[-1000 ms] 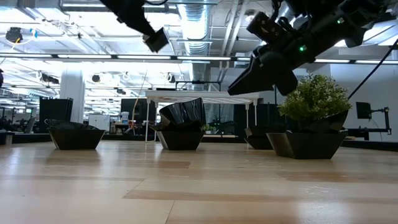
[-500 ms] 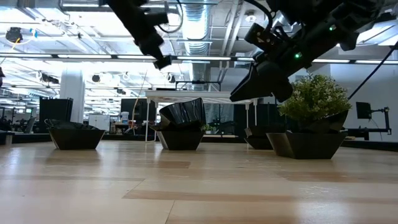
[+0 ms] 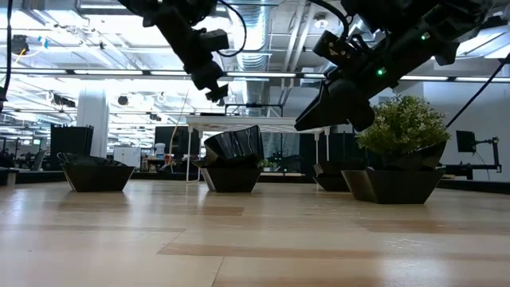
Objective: Pick & Place Mini shaped plates
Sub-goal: Stack the black square plate on top of the black square plate on the shelf
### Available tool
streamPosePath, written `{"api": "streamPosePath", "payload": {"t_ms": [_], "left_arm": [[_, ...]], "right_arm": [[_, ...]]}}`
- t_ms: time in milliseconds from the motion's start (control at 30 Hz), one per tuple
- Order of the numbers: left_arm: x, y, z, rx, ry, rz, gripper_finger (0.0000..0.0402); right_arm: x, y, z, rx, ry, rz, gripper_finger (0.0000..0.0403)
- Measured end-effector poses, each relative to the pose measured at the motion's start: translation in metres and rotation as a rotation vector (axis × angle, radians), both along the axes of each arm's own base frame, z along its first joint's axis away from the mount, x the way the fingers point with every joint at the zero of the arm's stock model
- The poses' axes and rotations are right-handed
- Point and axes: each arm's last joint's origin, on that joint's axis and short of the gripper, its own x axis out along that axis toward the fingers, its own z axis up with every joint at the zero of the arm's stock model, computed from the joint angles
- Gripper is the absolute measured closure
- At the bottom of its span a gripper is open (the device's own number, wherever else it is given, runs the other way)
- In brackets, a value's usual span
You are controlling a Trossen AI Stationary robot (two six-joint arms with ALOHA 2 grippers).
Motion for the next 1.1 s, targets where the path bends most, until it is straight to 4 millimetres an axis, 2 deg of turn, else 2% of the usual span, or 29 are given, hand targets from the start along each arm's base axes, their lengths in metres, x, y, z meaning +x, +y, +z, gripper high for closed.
{"api": "streamPosePath", "payload": {"t_ms": [300, 1100], "left_arm": [[-0.009, -0.002, -0.021, -0.046, 0.024, 0.041, 0.0394], [-0.009, -0.001, -0.02, -0.046, -0.002, 0.051, 0.0394]], "right_arm": [[0.0, 0.0, 0.0, 0.001, 0.0, 0.001, 0.028], [0.0, 0.0, 0.0, 0.001, 0.0, 0.001, 0.028]]}}
